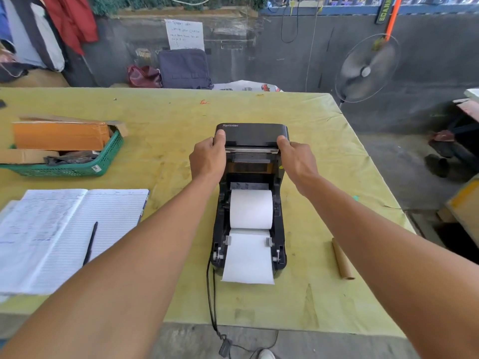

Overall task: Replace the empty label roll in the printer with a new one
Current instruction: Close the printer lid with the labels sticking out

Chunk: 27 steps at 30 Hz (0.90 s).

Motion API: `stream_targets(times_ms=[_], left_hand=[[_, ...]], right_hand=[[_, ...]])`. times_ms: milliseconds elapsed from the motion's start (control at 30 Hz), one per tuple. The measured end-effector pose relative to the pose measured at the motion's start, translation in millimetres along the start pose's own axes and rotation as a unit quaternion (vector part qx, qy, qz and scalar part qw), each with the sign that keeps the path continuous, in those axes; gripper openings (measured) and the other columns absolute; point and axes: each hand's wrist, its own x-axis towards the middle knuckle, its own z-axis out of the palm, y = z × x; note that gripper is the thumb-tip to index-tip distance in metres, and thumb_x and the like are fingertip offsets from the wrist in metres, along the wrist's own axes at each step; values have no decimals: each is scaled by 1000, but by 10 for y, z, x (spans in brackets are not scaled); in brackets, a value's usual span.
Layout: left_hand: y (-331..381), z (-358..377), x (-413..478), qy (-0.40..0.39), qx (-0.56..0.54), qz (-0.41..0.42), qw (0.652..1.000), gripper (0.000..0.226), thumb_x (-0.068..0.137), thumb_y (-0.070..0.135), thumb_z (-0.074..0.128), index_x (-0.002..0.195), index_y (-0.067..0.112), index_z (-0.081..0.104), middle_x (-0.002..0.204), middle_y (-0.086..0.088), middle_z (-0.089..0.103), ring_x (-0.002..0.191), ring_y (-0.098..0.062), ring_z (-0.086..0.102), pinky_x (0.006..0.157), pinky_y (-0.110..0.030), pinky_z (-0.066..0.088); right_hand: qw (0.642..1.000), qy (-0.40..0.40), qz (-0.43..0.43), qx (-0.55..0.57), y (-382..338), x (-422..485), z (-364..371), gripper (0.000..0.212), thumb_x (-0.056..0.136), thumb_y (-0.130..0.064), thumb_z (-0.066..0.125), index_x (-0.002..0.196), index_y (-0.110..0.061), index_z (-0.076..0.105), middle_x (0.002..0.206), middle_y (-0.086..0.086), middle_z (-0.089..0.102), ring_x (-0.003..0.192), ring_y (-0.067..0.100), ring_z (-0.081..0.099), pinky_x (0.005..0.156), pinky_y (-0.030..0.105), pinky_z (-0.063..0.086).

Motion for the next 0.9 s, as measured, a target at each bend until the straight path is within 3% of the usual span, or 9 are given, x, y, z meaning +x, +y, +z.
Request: stream_targets(times_ms=[67,133,200,267,333,500,667,767,900], left_hand=[[-79,-44,-108,7,-15,15,1000,50,95,45,41,63,11,57,64,-7,61,60,-26,52,55,-41,36],[-187,-95,-202,20,-26,22,999,47,94,41,42,101,1,66,105,-19,68,95,-38,60,77,-49,48],[-300,-157,-288,18,-35,37,999,43,93,40,43,89,5,68,87,-19,69,86,-43,56,70,-46,48],[-381,-235,-384,14,-32,42,998,45,91,39,45,54,14,49,50,-5,47,58,-32,43,55,-38,35],[-473,-301,-510,16,-15,40,999,48,91,36,47,51,12,35,43,1,35,48,-20,33,48,-36,26],[-668,-437,-884,1,4,34,999,45,88,31,52,47,19,37,41,7,37,43,-10,34,45,-31,25],[-856,-525,-1168,-60,19,-44,997,48,86,49,54,52,17,45,52,4,50,46,-11,44,43,-26,24],[-1004,-535,-1273,-85,14,-55,995,52,87,56,50,55,16,46,59,1,54,51,-15,48,47,-27,26],[-1125,-517,-1322,-97,42,-77,991,50,91,51,45,58,14,44,62,-1,51,54,-19,45,49,-30,26]], right_hand=[[1000,10,0,18,27,-135,-5,43,98,-44,42,71,-11,48,63,0,42,60,20,39,58,35,34],[999,28,-5,30,75,-293,-1,40,97,-41,45,71,-11,51,63,0,42,59,19,38,58,34,33],[998,49,-10,36,128,-478,11,39,96,-38,47,68,-9,44,62,2,37,57,17,33,55,34,29],[998,59,-10,33,195,-661,33,42,95,-36,47,84,4,57,67,15,46,63,19,39,58,37,38],[997,69,-10,28,287,-841,48,42,94,-34,47,102,4,63,74,15,57,68,20,46,62,36,43],[997,65,28,-10,487,-1214,42,18,87,-24,51,81,-14,65,49,-10,50,41,6,42,47,26,32],[997,7,67,23,691,-1504,44,23,85,-27,63,105,-16,69,97,4,73,86,18,66,73,33,50],[996,-5,75,53,800,-1630,112,38,88,-43,60,116,-17,66,104,-1,70,87,8,61,68,27,44],[993,-9,110,34,909,-1673,113,48,92,-57,48,102,-13,65,96,2,68,77,10,59,62,29,41]])
